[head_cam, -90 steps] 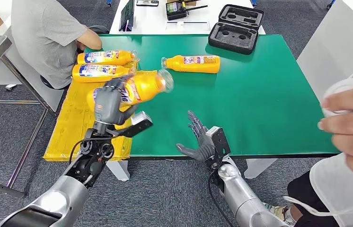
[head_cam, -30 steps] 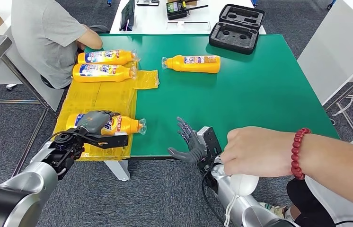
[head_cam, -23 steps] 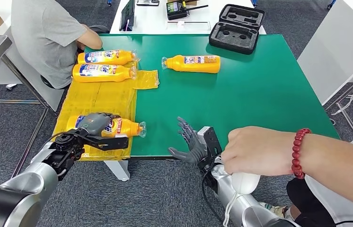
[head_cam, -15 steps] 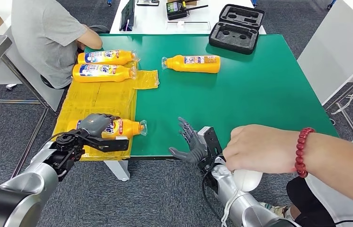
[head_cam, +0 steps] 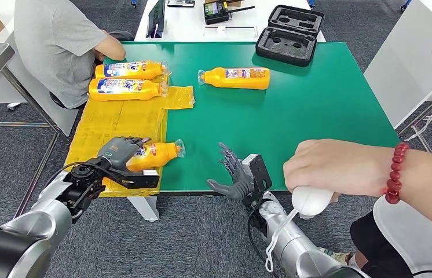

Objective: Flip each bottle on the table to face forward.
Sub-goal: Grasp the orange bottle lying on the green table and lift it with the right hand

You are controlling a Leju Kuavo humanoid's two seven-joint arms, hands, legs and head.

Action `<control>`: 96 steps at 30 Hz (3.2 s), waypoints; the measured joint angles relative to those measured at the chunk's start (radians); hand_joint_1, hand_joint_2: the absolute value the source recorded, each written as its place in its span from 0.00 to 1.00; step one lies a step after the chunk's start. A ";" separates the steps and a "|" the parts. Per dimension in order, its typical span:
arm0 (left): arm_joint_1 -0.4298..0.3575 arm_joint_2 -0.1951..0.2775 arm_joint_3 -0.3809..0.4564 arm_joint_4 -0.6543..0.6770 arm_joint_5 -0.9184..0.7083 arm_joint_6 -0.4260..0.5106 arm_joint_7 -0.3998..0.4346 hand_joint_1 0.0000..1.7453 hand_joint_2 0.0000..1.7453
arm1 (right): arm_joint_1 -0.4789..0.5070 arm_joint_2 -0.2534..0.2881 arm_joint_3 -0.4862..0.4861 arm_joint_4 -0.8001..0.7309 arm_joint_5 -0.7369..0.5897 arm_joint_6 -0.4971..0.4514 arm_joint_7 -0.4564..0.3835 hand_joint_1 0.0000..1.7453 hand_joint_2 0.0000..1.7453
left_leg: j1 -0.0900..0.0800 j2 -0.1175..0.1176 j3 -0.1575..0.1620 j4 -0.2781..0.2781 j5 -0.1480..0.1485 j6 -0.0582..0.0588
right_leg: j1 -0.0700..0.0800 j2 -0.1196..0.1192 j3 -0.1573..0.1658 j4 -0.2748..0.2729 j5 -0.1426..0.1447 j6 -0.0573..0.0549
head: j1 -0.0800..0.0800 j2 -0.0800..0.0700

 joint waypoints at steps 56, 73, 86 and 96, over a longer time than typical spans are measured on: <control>0.224 -0.113 -0.079 -0.552 1.536 -0.007 -0.309 0.00 1.00 | 0.289 -0.015 -0.097 -0.704 0.004 -0.429 -0.001 0.00 1.00 | -0.001 -0.003 -0.002 0.000 -0.002 0.000 | 0.000 -0.002 -0.002 -0.001 -0.002 -0.001 | 0.000 0.000; 0.468 -0.240 -0.074 -0.733 1.610 -0.036 -0.309 0.00 0.25 | 0.555 -0.021 -0.168 -1.102 0.022 -0.630 0.000 0.00 1.00 | 0.000 -0.001 -0.002 0.000 -0.003 0.000 | 0.001 -0.001 -0.002 -0.001 -0.002 -0.001 | 0.000 0.000; 0.564 -0.243 -0.064 -0.857 1.674 -0.052 -0.309 0.00 0.00 | 0.615 -0.053 -0.182 -1.150 0.033 -0.721 0.001 0.00 1.00 | 0.000 -0.001 -0.002 0.000 -0.003 0.000 | 0.000 -0.001 -0.002 -0.002 -0.002 -0.001 | 0.000 0.000; 0.596 -0.254 -0.059 -0.854 1.679 -0.014 -0.309 0.00 0.00 | 0.607 -0.049 -0.212 -1.152 0.014 -0.645 0.003 0.00 1.00 | 0.000 0.000 -0.002 -0.001 -0.003 0.000 | 0.000 -0.001 -0.002 -0.002 -0.002 -0.001 | 0.000 0.000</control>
